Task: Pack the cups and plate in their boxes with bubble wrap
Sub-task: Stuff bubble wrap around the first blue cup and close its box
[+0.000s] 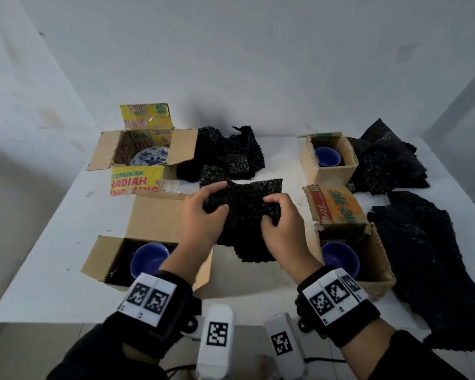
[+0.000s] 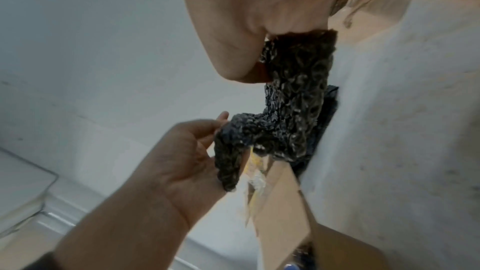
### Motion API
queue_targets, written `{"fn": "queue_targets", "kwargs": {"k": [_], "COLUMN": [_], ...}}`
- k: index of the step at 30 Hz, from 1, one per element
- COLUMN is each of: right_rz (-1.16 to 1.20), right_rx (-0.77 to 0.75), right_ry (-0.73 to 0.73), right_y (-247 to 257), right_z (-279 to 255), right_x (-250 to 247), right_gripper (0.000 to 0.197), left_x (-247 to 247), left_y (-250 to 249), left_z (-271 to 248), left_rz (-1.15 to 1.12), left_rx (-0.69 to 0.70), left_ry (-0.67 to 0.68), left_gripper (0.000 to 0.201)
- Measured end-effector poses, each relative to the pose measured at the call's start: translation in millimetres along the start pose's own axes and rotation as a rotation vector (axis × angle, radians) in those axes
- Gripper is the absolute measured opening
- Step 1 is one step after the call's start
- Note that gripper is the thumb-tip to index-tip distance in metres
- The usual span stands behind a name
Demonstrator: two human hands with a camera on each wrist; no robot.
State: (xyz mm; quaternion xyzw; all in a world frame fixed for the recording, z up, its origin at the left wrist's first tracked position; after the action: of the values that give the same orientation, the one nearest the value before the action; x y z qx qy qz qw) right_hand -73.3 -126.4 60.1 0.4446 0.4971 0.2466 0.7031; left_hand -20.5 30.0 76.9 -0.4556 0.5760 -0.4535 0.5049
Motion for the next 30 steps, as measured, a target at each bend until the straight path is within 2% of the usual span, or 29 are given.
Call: {"fn": "queue_targets", "kwargs": {"k": [3, 6, 8, 11, 16, 20, 23, 25, 27, 28, 30], "right_rz": [0.024, 0.048, 0.038, 0.023, -0.121, -0.262, -0.449, -0.675, -0.792, -0.796, -0.756], "right_rx": [-0.054, -0.078, -0.071, -0.035, -0.022, 0.012, 0.042, -0.112, -0.361, -0.466, -0.585], "right_ry": [0.01, 0.018, 0.028, 0.09, 0.169, 0.183, 0.185, 0.051, -0.039, 0.007, 0.234], "right_y": [27.7, 46.0, 50.8, 52.0, 40.8, 22.5, 18.5, 30.1, 52.9, 62.4, 72.7], "right_z": [-0.3, -4.9, -9.4, -19.0, -35.2, -43.4, -50.5, -53.9, -59.3, -60.8, -60.7], "right_x": [16.6, 39.1, 55.9, 83.9, 127.4, 148.7, 155.4, 154.9, 163.1, 173.5, 201.1], "right_gripper": [0.03, 0.029, 0.028, 0.027, 0.025, 0.024, 0.026, 0.033, 0.035, 0.037, 0.045], "left_x": [-45.9, -91.5, -118.4, -150.4, -184.2, -193.1, -196.2, -199.2, -202.6, -204.6, -209.5], "left_y": [-4.2, 5.6, 17.2, 34.3, 78.5, 105.1, 118.5, 123.6, 126.8, 129.3, 135.0], "left_z": [11.5, 20.5, 23.3, 23.5, 22.7, 28.7, 35.1, 36.5, 36.3, 35.4, 33.2], "left_rz": [-0.038, -0.057, -0.087, -0.055, 0.219, 0.574, 0.734, 0.769, 0.739, 0.703, 0.571], "left_rx": [0.005, -0.059, -0.131, -0.144, -0.158, -0.062, 0.032, 0.071, 0.116, 0.124, 0.129], "left_ry": [-0.012, 0.008, 0.003, 0.023, 0.087, 0.166, 0.225, 0.242, 0.238, 0.237, 0.227], "left_gripper": [0.049, 0.056, 0.058, 0.054, 0.052, 0.051, 0.05, 0.053, 0.062, 0.069, 0.078]}}
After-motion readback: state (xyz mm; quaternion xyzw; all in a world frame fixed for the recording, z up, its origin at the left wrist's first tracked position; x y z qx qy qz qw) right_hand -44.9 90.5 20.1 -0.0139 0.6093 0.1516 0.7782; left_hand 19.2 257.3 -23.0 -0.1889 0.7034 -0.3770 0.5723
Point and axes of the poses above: each hand's wrist, its own z-axis towards the middle knuckle, its own x-axis out of the palm, y = z × x, the point moved 5 cm from there along z, towards the middle knuckle, and after that the axes turned 4 degrees about -z, right-handed, at the moved point
